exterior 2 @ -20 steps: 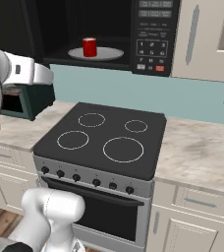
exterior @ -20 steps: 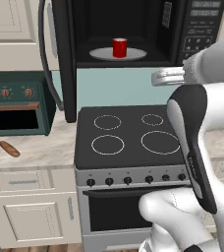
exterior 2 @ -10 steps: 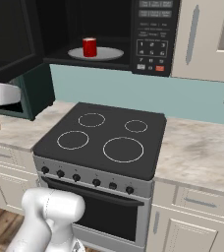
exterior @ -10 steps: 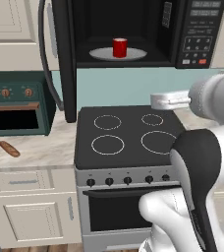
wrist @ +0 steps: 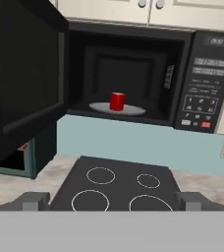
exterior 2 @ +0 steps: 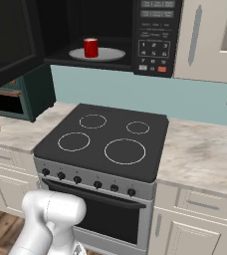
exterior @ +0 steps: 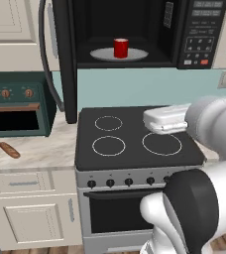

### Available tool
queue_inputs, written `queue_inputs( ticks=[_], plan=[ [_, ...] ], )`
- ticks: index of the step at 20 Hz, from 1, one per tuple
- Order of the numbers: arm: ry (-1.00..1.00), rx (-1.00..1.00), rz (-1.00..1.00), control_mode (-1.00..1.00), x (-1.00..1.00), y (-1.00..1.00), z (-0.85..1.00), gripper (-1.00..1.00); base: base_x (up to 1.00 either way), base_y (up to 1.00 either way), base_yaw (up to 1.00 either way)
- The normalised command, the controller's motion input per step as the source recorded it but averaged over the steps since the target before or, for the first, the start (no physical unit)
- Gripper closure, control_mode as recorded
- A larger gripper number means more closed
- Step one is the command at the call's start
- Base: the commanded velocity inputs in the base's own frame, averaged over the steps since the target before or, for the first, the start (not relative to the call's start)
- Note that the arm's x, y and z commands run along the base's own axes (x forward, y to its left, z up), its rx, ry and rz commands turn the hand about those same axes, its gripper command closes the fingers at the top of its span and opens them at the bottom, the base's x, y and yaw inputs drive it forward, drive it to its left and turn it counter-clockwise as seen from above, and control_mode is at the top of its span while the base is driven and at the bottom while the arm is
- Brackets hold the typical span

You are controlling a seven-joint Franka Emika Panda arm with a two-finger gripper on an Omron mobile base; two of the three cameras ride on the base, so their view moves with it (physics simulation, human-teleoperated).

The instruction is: Pick the mug from the counter and place it inside the microwave. Then close the microwave.

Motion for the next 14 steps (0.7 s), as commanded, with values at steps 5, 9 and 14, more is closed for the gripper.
queue_inputs(
  ticks=[5, 9, 14],
  plan=[
    [-0.09, -0.03, 0.0, -1.0, -0.35, 0.14, 0.0, -1.0, 0.0, 0.0, 0.0],
    [-0.08, -0.02, 0.0, -1.0, -0.26, 0.1, 0.04, -1.0, 0.0, 0.0, 0.0],
    [-0.08, -0.03, -0.01, -1.0, -0.11, 0.2, 0.06, -1.0, 0.0, 0.0, 0.0]
  ],
)
